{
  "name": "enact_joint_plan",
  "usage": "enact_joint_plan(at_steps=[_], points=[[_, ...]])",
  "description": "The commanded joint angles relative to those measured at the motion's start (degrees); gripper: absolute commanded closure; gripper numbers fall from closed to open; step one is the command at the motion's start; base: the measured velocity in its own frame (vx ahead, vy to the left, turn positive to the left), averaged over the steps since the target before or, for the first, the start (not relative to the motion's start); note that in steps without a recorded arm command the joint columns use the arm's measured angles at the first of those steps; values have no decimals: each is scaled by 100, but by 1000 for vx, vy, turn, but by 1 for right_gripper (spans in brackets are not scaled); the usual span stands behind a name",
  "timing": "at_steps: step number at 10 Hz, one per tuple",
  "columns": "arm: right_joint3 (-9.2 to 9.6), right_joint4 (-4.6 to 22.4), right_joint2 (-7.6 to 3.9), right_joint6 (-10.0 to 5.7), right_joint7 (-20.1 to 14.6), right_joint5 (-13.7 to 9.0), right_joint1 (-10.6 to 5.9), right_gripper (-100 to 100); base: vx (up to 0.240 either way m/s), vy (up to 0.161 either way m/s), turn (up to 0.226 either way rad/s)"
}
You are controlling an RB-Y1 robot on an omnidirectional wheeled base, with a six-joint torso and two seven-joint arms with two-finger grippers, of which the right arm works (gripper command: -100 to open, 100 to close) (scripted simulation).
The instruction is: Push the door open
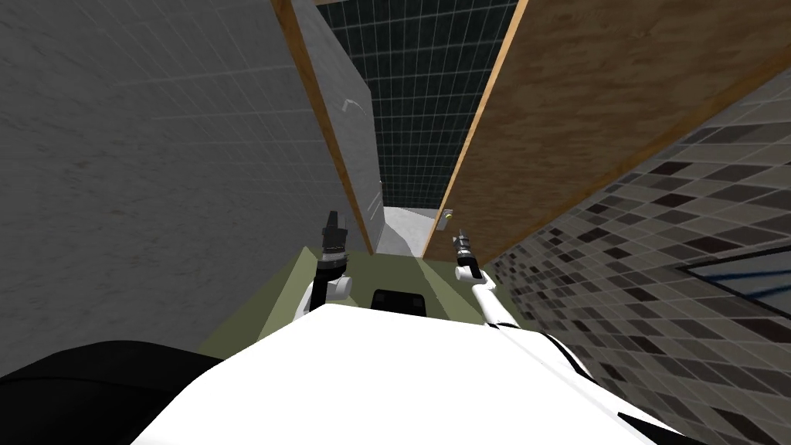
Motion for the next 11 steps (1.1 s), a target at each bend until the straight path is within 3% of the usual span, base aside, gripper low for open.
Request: enact_joint_plan(at_steps=[1,7,11], points=[[-13,226,-88,51,-71,-33,-125,-100,-5,-95,179],[-53,1332,-356,68,-292,-143,-717,-100,-7,-102,204],[-68,1742,-453,74,-374,-183,-936,-100,-5,-69,138]])
